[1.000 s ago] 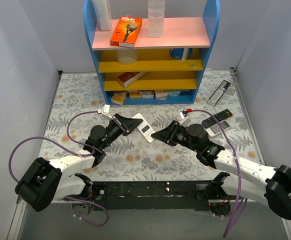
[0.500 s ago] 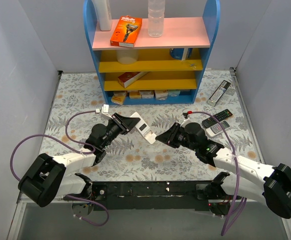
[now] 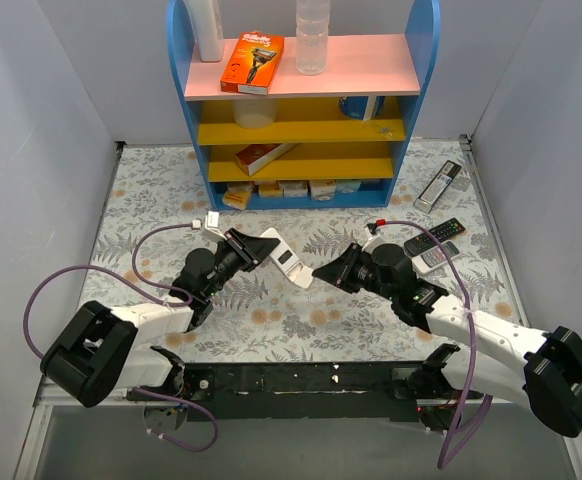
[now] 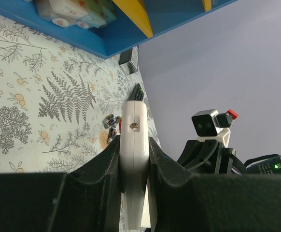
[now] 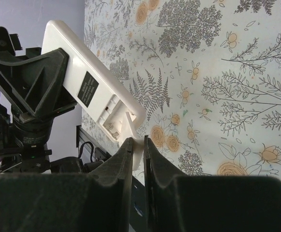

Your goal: Load the batteries into the remote control

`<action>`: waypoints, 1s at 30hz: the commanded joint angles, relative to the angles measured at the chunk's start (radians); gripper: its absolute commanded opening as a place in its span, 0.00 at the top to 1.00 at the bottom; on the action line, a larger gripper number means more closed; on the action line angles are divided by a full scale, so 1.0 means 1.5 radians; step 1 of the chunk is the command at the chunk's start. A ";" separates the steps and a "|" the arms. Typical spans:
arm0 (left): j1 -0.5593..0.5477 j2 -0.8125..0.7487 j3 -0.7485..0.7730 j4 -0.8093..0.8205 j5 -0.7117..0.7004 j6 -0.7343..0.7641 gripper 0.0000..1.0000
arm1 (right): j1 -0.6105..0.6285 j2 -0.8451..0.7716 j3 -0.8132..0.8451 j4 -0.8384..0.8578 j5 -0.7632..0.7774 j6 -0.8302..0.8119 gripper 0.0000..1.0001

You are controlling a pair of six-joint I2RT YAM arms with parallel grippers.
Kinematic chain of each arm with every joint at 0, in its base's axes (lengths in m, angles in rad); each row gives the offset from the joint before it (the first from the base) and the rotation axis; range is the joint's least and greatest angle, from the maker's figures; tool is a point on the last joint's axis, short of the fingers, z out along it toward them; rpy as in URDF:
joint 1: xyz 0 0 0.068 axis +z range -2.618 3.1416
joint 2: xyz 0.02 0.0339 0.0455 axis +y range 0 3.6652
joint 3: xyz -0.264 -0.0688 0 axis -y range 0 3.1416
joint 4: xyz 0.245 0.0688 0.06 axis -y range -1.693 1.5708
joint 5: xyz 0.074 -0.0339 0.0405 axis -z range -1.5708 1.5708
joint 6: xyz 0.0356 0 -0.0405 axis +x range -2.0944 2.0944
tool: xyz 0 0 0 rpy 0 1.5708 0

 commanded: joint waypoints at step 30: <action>0.005 -0.189 -0.049 -0.207 -0.031 0.081 1.00 | -0.043 0.122 -0.101 0.284 -0.126 -0.080 0.99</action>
